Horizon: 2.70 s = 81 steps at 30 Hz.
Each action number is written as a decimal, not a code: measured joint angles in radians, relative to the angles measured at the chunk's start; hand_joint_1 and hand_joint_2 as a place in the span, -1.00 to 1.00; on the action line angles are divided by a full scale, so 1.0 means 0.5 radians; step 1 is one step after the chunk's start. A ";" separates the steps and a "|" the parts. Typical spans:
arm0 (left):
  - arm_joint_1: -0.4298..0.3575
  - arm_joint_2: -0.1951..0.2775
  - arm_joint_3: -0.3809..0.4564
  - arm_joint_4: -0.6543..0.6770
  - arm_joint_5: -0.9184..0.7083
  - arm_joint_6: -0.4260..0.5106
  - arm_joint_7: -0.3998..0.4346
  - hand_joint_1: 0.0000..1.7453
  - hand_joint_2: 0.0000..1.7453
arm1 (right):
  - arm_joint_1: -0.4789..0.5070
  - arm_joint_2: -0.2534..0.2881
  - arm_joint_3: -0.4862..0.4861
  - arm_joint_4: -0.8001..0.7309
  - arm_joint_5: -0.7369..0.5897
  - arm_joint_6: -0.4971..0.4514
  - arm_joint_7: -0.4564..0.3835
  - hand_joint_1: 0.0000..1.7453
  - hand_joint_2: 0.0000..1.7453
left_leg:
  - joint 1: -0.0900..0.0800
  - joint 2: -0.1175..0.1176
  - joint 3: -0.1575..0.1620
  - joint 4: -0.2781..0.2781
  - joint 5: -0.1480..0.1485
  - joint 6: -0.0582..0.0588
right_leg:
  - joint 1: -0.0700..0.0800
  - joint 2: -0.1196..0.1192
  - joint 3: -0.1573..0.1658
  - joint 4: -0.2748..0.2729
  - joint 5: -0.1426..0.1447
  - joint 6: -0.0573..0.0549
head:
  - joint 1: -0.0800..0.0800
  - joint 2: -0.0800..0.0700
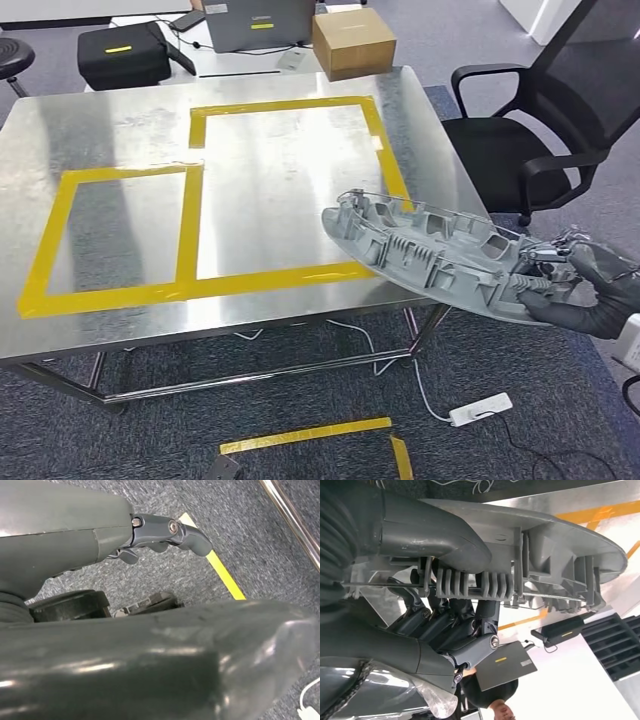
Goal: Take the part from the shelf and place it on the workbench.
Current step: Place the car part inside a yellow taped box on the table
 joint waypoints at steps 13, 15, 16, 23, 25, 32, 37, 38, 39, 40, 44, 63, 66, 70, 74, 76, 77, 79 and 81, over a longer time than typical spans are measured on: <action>-0.002 0.000 0.000 0.000 0.001 0.006 0.000 -1.00 -1.00 | 0.003 -0.001 -0.018 -0.004 -0.002 0.009 -0.002 1.00 1.00 | -0.005 -0.001 0.001 0.000 -0.006 0.025 | -0.003 -0.002 0.015 -0.035 0.012 0.037 | -0.001 0.000; -0.001 0.000 0.000 0.000 0.002 0.007 0.000 -1.00 -1.00 | 0.005 -0.001 -0.018 -0.004 -0.002 0.009 -0.002 1.00 1.00 | -0.005 -0.001 0.002 0.000 -0.006 0.025 | -0.003 -0.002 0.015 -0.035 0.013 0.037 | -0.001 0.000; -0.002 0.000 0.000 0.000 0.003 0.007 0.001 -1.00 -1.00 | 0.006 -0.001 -0.018 -0.004 -0.002 0.010 -0.002 1.00 1.00 | -0.005 -0.001 0.002 0.000 -0.005 0.026 | -0.003 -0.002 0.015 -0.034 0.013 0.037 | -0.001 0.000; 0.000 -0.001 0.001 0.000 0.017 0.013 0.005 -1.00 -1.00 | 0.021 -0.028 -0.043 -0.022 -0.033 0.020 0.015 1.00 1.00 | -0.004 -0.001 0.004 0.000 -0.005 0.026 | -0.002 -0.002 0.015 -0.031 0.011 0.038 | -0.001 0.000; 0.000 -0.001 0.002 -0.001 0.019 0.014 0.007 -1.00 -1.00 | 0.006 -0.037 -0.051 -0.026 -0.046 0.038 0.035 1.00 1.00 | -0.004 -0.001 0.003 -0.001 -0.005 0.026 | -0.002 -0.001 0.015 -0.030 0.011 0.039 | -0.001 0.000; -0.007 -0.003 0.002 -0.004 -0.020 0.020 0.030 -1.00 -1.00 | -0.568 0.052 0.206 0.184 -0.037 0.227 0.201 1.00 1.00 | -0.005 0.007 0.004 -0.001 -0.004 0.025 | -0.002 0.007 0.014 -0.025 0.012 0.040 | 0.000 0.000; -0.039 -0.008 -0.012 -0.004 -0.041 0.025 0.102 -1.00 -1.00 | -1.115 0.378 0.652 0.562 0.011 0.158 0.306 1.00 1.00 | -0.001 0.014 0.010 -0.001 0.001 0.021 | 0.001 0.012 0.015 -0.023 0.015 0.040 | -0.001 0.000; -0.049 -0.010 -0.020 -0.004 -0.045 0.027 0.123 -1.00 -1.00 | -1.162 0.458 0.731 0.649 0.046 0.096 0.310 1.00 1.00 | 0.001 0.014 0.011 -0.001 0.002 0.020 | 0.002 0.012 0.016 -0.023 0.015 0.040 | -0.002 0.000; -0.058 -0.011 -0.031 -0.004 -0.049 0.030 0.145 -1.00 -1.00 | -1.192 0.542 0.809 0.745 0.089 0.022 0.306 1.00 1.00 | 0.002 0.014 0.012 -0.001 0.002 0.020 | 0.004 0.011 0.016 -0.023 0.015 0.040 | -0.001 0.000; -0.069 -0.013 -0.043 -0.004 -0.051 0.035 0.168 -1.00 -1.00 | -1.211 0.625 0.884 0.847 0.138 -0.057 0.300 1.00 1.00 | 0.004 0.013 0.013 -0.001 0.002 0.019 | 0.005 0.011 0.017 -0.022 0.015 0.040 | -0.002 0.000; -0.102 -0.019 -0.094 -0.004 0.013 0.089 0.264 -1.00 -1.00 | -1.185 0.867 1.048 1.226 0.321 -0.321 0.269 1.00 1.00 | 0.006 0.006 0.012 -0.001 0.004 0.017 | 0.007 0.002 0.017 -0.022 0.015 0.039 | -0.001 0.000; -0.131 -0.020 -0.266 -0.005 0.191 0.106 0.426 -1.00 -1.00 | -1.025 1.157 0.929 1.617 0.557 -0.368 0.203 1.00 1.00 | 0.005 0.008 0.008 -0.001 0.001 0.017 | 0.005 0.007 0.014 -0.023 0.014 0.038 | -0.001 0.000; -0.131 -0.020 -0.268 -0.005 0.191 0.106 0.426 -1.00 -1.00 | -1.024 1.162 0.926 1.626 0.557 -0.368 0.203 1.00 1.00 | 0.004 0.008 0.008 -0.001 0.001 0.017 | 0.005 0.007 0.014 -0.023 0.014 0.038 | -0.001 0.000; -0.131 -0.020 -0.270 -0.005 0.191 0.106 0.426 -1.00 -1.00 | -1.024 1.168 0.923 1.635 0.557 -0.368 0.203 1.00 1.00 | 0.004 0.008 0.008 -0.001 0.001 0.017 | 0.005 0.007 0.014 -0.023 0.015 0.038 | -0.001 0.000; -0.132 -0.020 -0.276 -0.006 0.192 0.105 0.428 -1.00 -1.00 | -1.025 1.176 0.917 1.639 0.562 -0.362 0.201 1.00 1.00 | 0.004 0.008 0.008 -0.001 0.001 0.017 | 0.005 0.007 0.015 -0.023 0.015 0.038 | -0.001 0.000; -0.132 -0.020 -0.279 -0.007 0.194 0.104 0.430 -1.00 -1.00 | -1.030 1.193 0.917 1.639 0.578 -0.346 0.197 1.00 1.00 | 0.004 0.008 0.008 -0.001 0.001 0.017 | 0.005 0.007 0.015 -0.023 0.015 0.038 | -0.001 0.000; -0.132 -0.020 -0.281 -0.008 0.195 0.101 0.431 -1.00 -1.00 | -1.037 1.208 0.917 1.639 0.586 -0.334 0.199 1.00 1.00 | 0.004 0.008 0.008 -0.001 0.001 0.017 | 0.005 0.008 0.015 -0.022 0.015 0.038 | -0.001 0.000; -0.132 -0.020 -0.286 -0.011 0.195 0.088 0.420 -1.00 -1.00 | -1.058 1.251 0.918 1.640 0.587 -0.304 0.213 1.00 1.00 | 0.004 0.010 0.008 -0.001 0.001 0.017 | 0.005 0.011 0.015 -0.022 0.015 0.038 | -0.001 0.000; -0.132 -0.020 -0.294 -0.015 0.196 0.073 0.392 -1.00 -1.00 | -1.086 1.311 0.922 1.641 0.579 -0.266 0.238 1.00 1.00 | 0.005 0.013 0.009 -0.001 0.001 0.017 | 0.006 0.013 0.013 -0.021 0.015 0.038 | -0.002 0.000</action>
